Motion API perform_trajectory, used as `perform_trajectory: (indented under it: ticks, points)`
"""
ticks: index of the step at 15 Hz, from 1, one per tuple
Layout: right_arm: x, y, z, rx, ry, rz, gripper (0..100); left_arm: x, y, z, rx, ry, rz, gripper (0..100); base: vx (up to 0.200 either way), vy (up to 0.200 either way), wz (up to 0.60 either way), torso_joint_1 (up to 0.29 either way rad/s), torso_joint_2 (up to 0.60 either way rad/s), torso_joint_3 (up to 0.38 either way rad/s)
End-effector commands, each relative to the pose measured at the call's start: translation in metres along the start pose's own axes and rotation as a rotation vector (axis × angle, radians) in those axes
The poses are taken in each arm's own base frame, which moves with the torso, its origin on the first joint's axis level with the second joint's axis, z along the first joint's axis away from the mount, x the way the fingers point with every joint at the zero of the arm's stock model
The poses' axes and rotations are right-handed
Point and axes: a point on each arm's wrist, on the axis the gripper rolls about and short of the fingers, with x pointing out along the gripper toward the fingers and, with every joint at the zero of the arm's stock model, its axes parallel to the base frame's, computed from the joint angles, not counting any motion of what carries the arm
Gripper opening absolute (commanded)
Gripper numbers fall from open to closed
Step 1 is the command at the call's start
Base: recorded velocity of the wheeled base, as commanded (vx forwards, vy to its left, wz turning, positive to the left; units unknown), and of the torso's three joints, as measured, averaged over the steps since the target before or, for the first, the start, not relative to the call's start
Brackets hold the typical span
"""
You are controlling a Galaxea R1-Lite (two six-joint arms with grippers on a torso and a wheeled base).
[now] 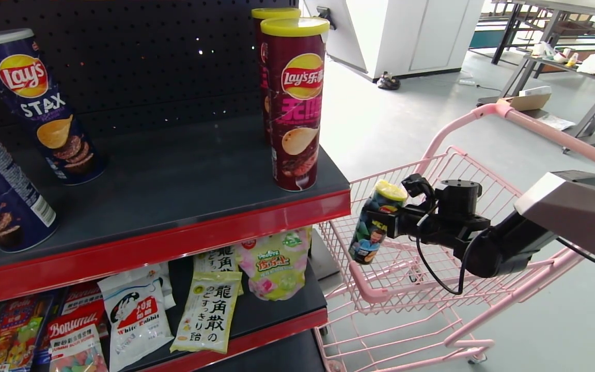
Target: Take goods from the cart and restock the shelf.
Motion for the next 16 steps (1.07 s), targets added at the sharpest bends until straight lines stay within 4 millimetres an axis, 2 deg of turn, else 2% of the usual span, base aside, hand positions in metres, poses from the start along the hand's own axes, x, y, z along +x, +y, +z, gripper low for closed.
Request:
perform_trajectory:
  ticks: [1, 2, 3, 5, 6, 9, 10, 11, 12, 13, 14, 15, 16]
  points:
    - [-0.011, 0.008, 0.020, -0.025, -0.047, -0.026, 0, 0.000, 0.000, 0.000, 0.000, 0.001, 0.000, 100, 0.000, 0.000, 0.00, 0.000, 0.00, 0.000]
    - [-0.017, 0.013, 0.028, -0.033, -0.063, -0.025, 0, 0.000, 0.000, 0.000, 0.000, 0.001, 0.000, 100, 0.000, 0.000, 0.00, 0.000, 0.00, 0.000]
    - [-0.038, 0.025, 0.050, -0.056, -0.105, -0.025, 0, 0.000, 0.000, 0.000, -0.002, 0.001, 0.000, 100, 0.000, 0.000, 0.00, 0.000, 0.00, 0.000]
    - [-0.079, 0.045, 0.077, -0.087, -0.163, -0.029, 0, 0.000, 0.000, 0.000, -0.005, 0.001, 0.000, 100, 0.000, 0.000, 0.00, 0.000, 0.00, 0.000]
    - [-0.107, 0.059, 0.089, -0.101, -0.190, -0.036, 0, 0.000, 0.000, 0.000, -0.005, 0.003, 0.000, 100, 0.000, 0.000, 0.00, 0.000, 0.00, 0.000]
    - [-0.187, 0.097, 0.104, -0.130, -0.207, -0.077, 0, 0.000, 0.000, 0.000, -0.006, 0.003, 0.000, 100, 0.000, 0.000, 0.00, 0.000, 0.00, 0.000]
    - [-0.196, 0.102, 0.106, -0.134, -0.212, -0.088, 0, 0.000, 0.000, 0.000, -0.006, 0.003, 0.000, 100, 0.000, 0.000, 0.00, 0.000, 0.00, 0.000]
    - [-0.234, 0.120, 0.113, -0.136, -0.221, -0.135, 0, 0.000, 0.000, 0.000, -0.005, 0.003, 0.000, 100, 0.000, 0.000, 0.00, 0.000, 0.00, 0.000]
    - [-0.251, 0.129, 0.113, -0.131, -0.216, -0.158, 0, 0.000, 0.000, 0.000, -0.006, 0.003, 0.000, 100, 0.000, 0.000, 0.00, 0.000, 0.00, 0.000]
    - [-0.278, 0.141, 0.112, -0.125, -0.212, -0.194, 0, 0.000, 0.000, 0.000, -0.005, 0.003, 0.000, 100, 0.000, 0.000, 0.00, 0.000, 0.00, 0.000]
    - [-0.293, 0.148, 0.109, -0.122, -0.211, -0.214, 0, 0.000, 0.000, 0.000, -0.005, 0.003, 0.000, 100, 0.000, 0.000, 0.00, 0.000, 0.00, 0.000]
    - [-0.322, 0.160, 0.101, -0.110, -0.200, -0.264, 0, 0.000, 0.000, 0.000, -0.008, 0.003, 0.000, 100, 0.000, 0.000, 0.00, 0.000, 0.00, 0.000]
    - [-0.337, 0.167, 0.094, -0.101, -0.191, -0.290, 0, 0.000, 0.000, 0.000, -0.008, 0.003, 0.000, 100, 0.000, 0.000, 0.00, 0.000, 0.00, 0.000]
